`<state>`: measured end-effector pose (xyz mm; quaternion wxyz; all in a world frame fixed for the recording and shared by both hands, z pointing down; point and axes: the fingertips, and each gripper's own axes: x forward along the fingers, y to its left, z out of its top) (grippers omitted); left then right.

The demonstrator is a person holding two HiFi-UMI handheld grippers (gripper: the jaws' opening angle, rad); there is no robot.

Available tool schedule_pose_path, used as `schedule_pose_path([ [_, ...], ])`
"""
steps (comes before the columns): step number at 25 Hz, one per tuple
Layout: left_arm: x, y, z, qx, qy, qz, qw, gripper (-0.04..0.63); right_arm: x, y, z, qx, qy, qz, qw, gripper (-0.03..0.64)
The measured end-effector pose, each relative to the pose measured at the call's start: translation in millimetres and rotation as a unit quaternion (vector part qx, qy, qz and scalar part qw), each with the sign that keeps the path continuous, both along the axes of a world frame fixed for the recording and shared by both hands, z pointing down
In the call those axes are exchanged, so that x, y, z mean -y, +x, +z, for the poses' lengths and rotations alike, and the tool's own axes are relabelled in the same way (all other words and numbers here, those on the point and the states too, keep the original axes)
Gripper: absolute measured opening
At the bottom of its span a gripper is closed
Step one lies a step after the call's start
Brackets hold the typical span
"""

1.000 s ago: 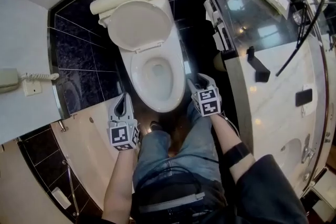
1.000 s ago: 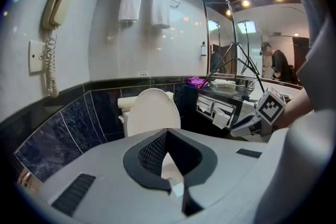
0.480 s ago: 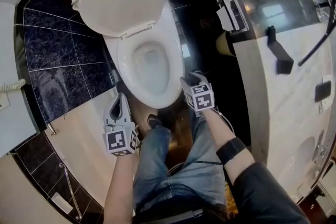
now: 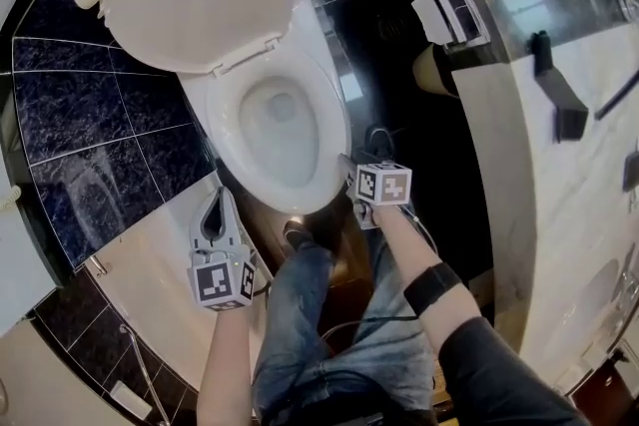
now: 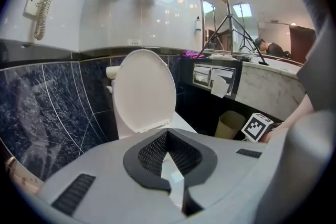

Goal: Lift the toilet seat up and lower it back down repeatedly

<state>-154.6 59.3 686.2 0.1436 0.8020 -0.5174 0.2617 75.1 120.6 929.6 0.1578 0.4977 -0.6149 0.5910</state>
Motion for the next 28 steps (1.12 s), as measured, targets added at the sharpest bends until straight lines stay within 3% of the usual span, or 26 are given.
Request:
schedule_pose_path([
  [6,1,2,19,0.005,-0.018,0.007,0.9998,0.000,-2,-7,27,0.048,-0.028,0.059,0.997,0.183],
  [13,-6,-2,39,0.004,-0.032,0.004,0.9995,0.000,-4,-11,45,0.101,-0.038,0.082,0.991,0.169],
  [28,-12,4,52,-0.001,-0.056,0.002,0.9984,0.000,-1,-12,40,0.113,-0.042,0.086,0.989,0.137],
])
